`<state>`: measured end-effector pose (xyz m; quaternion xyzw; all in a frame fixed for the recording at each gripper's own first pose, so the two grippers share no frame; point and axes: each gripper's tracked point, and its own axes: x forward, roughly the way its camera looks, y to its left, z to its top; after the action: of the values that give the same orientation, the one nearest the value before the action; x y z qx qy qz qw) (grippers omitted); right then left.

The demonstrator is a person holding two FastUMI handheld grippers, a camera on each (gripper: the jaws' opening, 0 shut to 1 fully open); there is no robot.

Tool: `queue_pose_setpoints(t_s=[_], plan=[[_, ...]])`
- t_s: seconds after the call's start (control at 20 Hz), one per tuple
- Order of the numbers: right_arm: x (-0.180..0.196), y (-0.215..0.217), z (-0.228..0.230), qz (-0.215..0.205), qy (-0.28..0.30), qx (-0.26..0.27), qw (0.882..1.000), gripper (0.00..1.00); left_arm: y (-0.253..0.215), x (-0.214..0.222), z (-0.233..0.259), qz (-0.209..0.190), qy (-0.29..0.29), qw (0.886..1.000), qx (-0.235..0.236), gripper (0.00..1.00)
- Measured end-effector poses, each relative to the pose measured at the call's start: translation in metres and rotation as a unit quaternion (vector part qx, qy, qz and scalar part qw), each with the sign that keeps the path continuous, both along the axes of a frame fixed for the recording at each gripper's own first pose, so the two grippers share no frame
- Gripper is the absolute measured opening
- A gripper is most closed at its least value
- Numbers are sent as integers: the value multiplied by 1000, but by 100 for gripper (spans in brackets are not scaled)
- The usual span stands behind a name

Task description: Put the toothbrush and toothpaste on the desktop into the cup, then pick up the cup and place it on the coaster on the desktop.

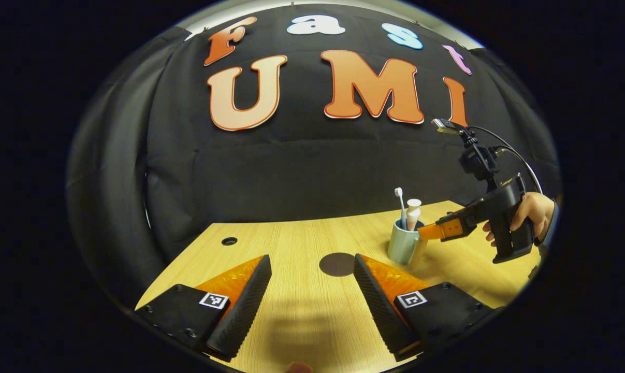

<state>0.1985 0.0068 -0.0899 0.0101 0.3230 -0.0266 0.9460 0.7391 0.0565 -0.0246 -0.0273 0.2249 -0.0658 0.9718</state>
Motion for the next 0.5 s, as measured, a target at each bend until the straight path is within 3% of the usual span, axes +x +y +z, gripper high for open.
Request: queue_pose_setpoints(t_s=[0.5], plan=[[7, 9, -39, -17, 83, 10, 996, 90, 5, -9, -18, 2, 24, 1000, 1, 100]])
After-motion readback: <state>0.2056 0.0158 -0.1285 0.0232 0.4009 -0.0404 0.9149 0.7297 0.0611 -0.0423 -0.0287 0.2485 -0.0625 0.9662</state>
